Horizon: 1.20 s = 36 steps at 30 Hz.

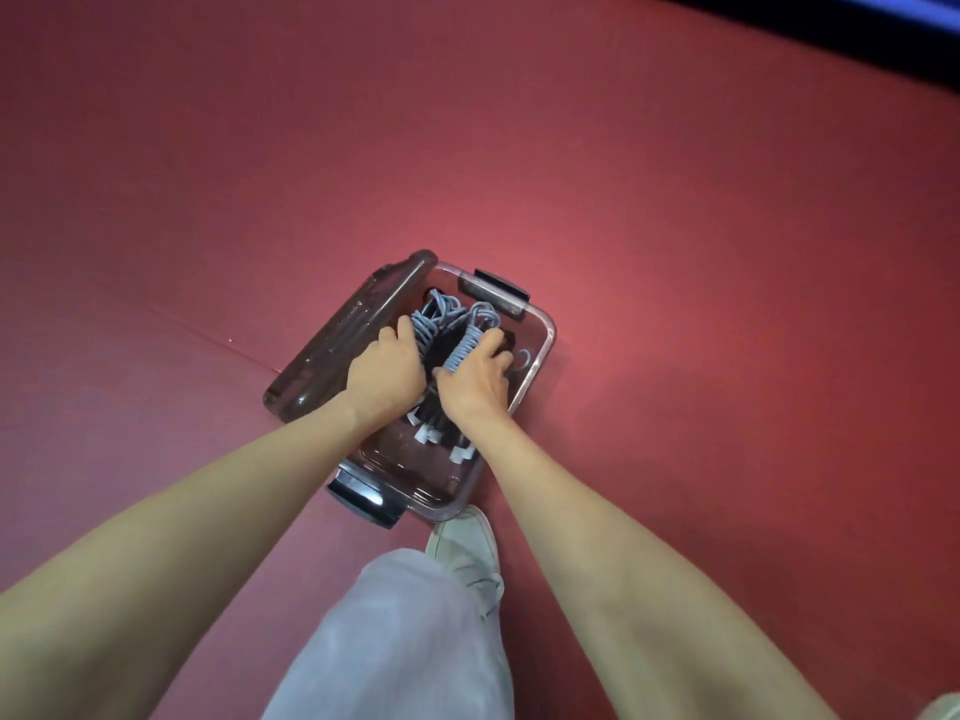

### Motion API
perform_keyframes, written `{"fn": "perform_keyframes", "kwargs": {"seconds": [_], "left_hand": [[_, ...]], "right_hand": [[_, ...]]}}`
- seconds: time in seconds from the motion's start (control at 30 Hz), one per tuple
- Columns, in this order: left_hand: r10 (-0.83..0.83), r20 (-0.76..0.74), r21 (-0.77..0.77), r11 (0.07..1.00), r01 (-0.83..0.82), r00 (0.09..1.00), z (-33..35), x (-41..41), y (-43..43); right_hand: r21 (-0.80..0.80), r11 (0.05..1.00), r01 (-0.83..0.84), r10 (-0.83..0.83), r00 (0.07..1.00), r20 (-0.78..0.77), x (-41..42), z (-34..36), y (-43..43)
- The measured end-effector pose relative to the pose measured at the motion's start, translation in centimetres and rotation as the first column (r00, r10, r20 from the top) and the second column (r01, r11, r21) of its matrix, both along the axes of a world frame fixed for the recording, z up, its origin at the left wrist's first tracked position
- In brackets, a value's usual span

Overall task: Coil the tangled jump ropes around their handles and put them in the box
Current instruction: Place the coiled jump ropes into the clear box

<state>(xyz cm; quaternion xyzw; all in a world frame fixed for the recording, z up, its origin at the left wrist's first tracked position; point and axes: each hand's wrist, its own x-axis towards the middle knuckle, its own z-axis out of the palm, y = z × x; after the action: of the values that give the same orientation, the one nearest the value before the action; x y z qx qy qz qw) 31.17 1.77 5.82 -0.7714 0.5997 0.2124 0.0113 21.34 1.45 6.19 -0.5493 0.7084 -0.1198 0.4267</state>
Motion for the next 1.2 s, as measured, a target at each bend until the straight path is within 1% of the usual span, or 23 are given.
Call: {"fn": "perform_keyframes", "kwargs": {"seconds": [0.1, 0.2, 0.27, 0.3, 0.33, 0.4, 0.43, 0.5, 0.57, 0.67, 0.77, 0.83, 0.9, 0.97, 1.03, 1.1, 1.13, 1.17, 1.2], "left_hand": [[-0.017, 0.025, 0.003, 1.000, 0.016, 1.000, -0.7, -0.3, 0.3], [-0.104, 0.137, -0.046, 0.993, 0.111, 0.985, -1.3, -0.5, 0.9], [-0.138, 0.160, -0.083, 0.985, 0.152, 0.977, -1.6, -0.4, 1.2], [-0.137, 0.143, -0.109, 0.982, 0.154, 0.980, -1.8, -0.2, 1.4], [-0.121, 0.089, -0.134, 0.982, 0.133, 0.989, -1.9, -0.1, 1.5], [-0.072, -0.056, -0.142, 0.988, 0.064, 0.996, -2.2, 0.0, 1.6], [-0.057, -0.100, -0.129, 0.991, 0.044, 0.993, -2.4, 0.0, 1.6], [-0.019, -0.144, -0.089, 0.996, 0.006, 0.989, -2.4, 0.0, 1.4], [0.023, -0.151, -0.048, 0.998, -0.031, 0.988, -2.2, 0.0, 0.9], [0.072, -0.170, 0.027, 0.997, -0.068, 0.983, -1.9, -0.1, 0.7], [0.043, -0.168, 0.049, 0.998, -0.035, 0.985, -2.3, -0.3, 0.9], [0.029, -0.126, 0.074, 0.997, -0.019, 0.992, -2.2, -0.5, 0.8], [0.006, -0.042, 0.078, 0.997, -0.003, 0.999, -1.8, -1.0, 0.8], [-0.031, 0.016, 0.017, 0.999, 0.031, 0.999, -1.2, -1.3, 0.9], [-0.051, -0.039, -0.164, 0.985, 0.044, 0.998, -0.6, -1.0, 1.2], [-0.039, -0.131, -0.393, 0.920, -0.015, 0.991, 0.0, -0.1, 1.5], [-0.003, -0.174, -0.462, 0.883, -0.079, 0.985, 0.2, 0.6, 1.7], [0.055, -0.211, -0.495, 0.855, -0.155, 0.976, 0.4, 1.3, 1.8], [0.127, -0.235, -0.491, 0.840, -0.230, 0.964, 0.5, 2.0, 1.8]], "right_hand": [[-0.039, 0.996, -0.083, 0.081, 0.996, -0.049, 0.4, -0.6, 0.3], [-0.054, 0.975, -0.215, 0.204, 0.966, -0.157, 0.2, -0.9, 0.4], [-0.056, 0.964, -0.260, 0.243, 0.946, -0.215, -0.2, -0.9, 0.4], [-0.057, 0.956, -0.288, 0.265, 0.930, -0.254, -0.3, -0.9, 0.3], [-0.066, 0.942, -0.329, 0.293, 0.903, -0.315, -0.4, -0.9, 0.2], [-0.094, 0.890, -0.447, 0.358, 0.811, -0.462, -1.1, -0.6, -0.3], [-0.083, 0.857, -0.508, 0.403, 0.762, -0.507, -1.6, -0.5, -0.8], [0.006, 0.802, -0.598, 0.517, 0.688, -0.509, -2.9, -0.2, -1.9], [0.077, 0.760, -0.645, 0.588, 0.633, -0.504, -4.0, -0.2, -2.4], [0.078, 0.713, -0.697, 0.613, 0.564, -0.554, -5.0, -0.9, -2.6], [0.127, 0.671, -0.730, 0.648, 0.495, -0.579, -5.6, -1.4, -3.2], [0.186, 0.647, -0.740, 0.685, 0.457, -0.567, -5.7, -1.5, -3.8], [0.209, 0.639, -0.740, 0.706, 0.457, -0.542, -5.6, -1.2, -4.2], [0.171, 0.644, -0.745, 0.708, 0.496, -0.503, -5.7, -1.0, -4.2], [0.060, 0.684, -0.727, 0.675, 0.599, -0.431, -6.4, -1.0, -4.4], [-0.085, 0.732, -0.676, 0.623, 0.715, -0.318, -7.0, -0.7, -4.9], [-0.153, 0.747, -0.647, 0.600, 0.755, -0.263, -7.1, -0.5, -5.3], [-0.220, 0.755, -0.618, 0.578, 0.785, -0.222, -7.0, -0.2, -5.7], [-0.277, 0.757, -0.592, 0.559, 0.806, -0.196, -6.7, 0.1, -6.1]]}}
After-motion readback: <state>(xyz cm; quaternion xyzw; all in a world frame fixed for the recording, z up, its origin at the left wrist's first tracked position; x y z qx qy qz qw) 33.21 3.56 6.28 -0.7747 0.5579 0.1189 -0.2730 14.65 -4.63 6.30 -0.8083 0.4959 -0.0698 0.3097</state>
